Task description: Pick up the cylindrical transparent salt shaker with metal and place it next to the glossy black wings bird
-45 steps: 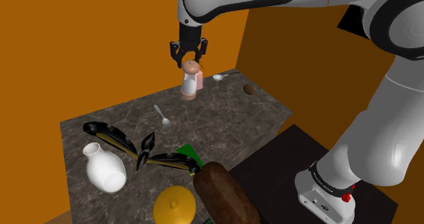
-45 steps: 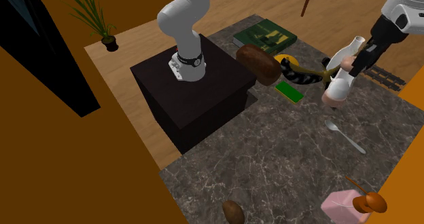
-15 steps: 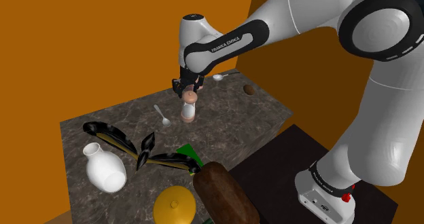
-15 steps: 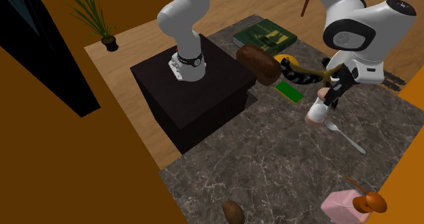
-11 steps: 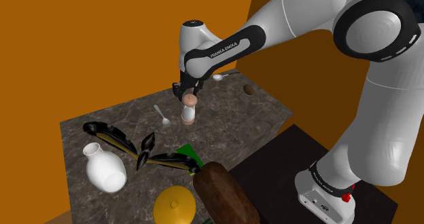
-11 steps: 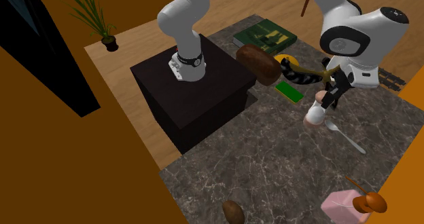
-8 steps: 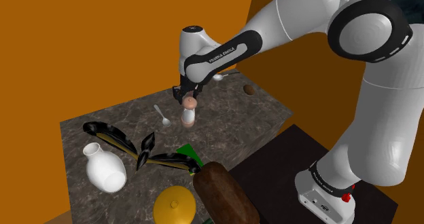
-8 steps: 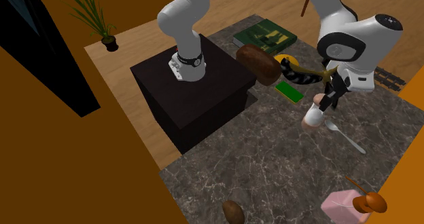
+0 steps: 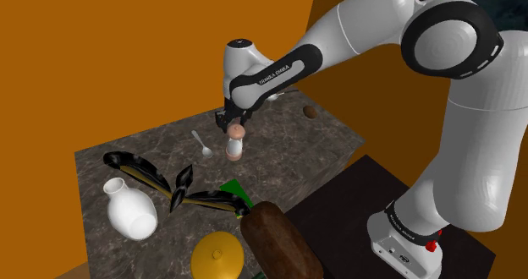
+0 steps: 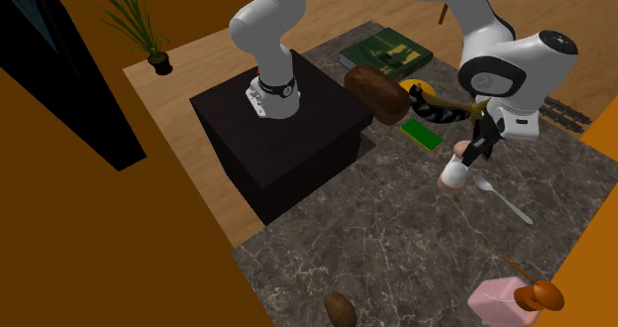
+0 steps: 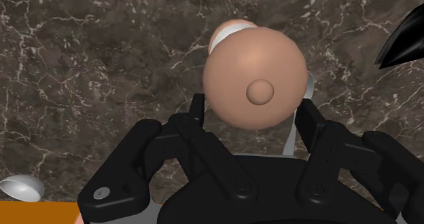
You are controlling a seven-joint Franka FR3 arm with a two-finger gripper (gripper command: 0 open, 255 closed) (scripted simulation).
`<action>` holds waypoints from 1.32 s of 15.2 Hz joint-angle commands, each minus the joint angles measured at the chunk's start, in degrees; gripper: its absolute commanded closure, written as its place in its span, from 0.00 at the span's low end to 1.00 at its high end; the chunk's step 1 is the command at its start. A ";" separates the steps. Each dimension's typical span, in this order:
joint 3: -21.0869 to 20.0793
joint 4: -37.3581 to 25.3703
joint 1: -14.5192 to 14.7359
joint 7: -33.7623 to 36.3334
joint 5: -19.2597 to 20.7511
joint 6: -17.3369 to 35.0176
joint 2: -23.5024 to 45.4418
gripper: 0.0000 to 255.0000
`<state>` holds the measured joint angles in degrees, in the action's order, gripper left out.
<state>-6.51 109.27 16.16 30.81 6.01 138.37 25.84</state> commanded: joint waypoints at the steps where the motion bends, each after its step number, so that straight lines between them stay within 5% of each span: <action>1: 0.00 -0.01 0.01 0.01 0.00 0.02 0.00 1.00; 3: 0.00 -0.01 0.01 0.01 0.00 0.02 0.00 1.00; 4: 0.00 0.00 0.01 0.01 0.00 0.02 0.00 0.00; 20: -0.54 -0.60 -0.30 -0.61 -0.96 -5.46 -4.92 0.00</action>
<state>-7.05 108.67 15.86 30.20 5.05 132.92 20.93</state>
